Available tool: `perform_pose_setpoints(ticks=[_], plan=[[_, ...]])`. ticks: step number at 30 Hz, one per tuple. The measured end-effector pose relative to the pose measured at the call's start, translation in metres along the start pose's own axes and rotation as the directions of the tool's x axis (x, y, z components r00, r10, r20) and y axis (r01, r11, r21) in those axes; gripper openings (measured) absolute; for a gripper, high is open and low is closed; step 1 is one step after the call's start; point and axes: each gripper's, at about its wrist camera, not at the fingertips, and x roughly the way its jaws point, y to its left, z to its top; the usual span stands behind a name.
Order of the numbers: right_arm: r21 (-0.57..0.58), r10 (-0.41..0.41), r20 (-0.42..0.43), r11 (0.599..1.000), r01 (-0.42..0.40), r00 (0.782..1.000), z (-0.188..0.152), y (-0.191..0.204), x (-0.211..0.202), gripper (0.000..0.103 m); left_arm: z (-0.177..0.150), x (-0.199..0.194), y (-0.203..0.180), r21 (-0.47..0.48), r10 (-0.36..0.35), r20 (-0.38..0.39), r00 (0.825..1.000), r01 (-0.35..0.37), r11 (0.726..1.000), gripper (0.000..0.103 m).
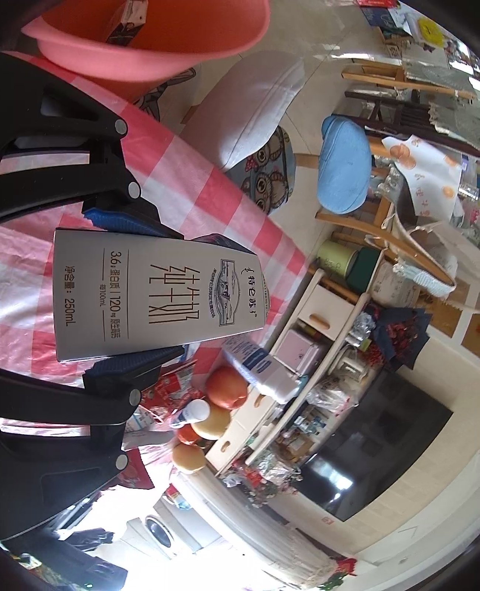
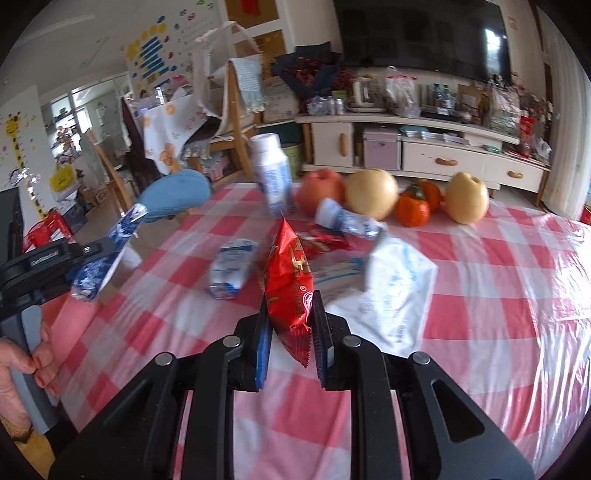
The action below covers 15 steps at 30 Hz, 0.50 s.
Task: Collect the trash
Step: 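Carry both items over the pink bucket and open both tools to drop them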
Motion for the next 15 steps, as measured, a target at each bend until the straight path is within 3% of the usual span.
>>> perform_pose_setpoints(ticks=[7,15], plan=[[-0.080,0.144,-0.018,0.986,-0.145,0.989,0.007,0.078,0.005,0.021,0.015,-0.030,0.026,-0.066,0.039,0.085,0.996,-0.034,0.997,0.055],[-0.212,0.295,-0.087,0.928,-0.307,0.952,0.011,0.179,0.022,0.021,0.033,-0.065,0.090,-0.229,0.158,0.141,0.977,-0.124,0.966,0.055]])
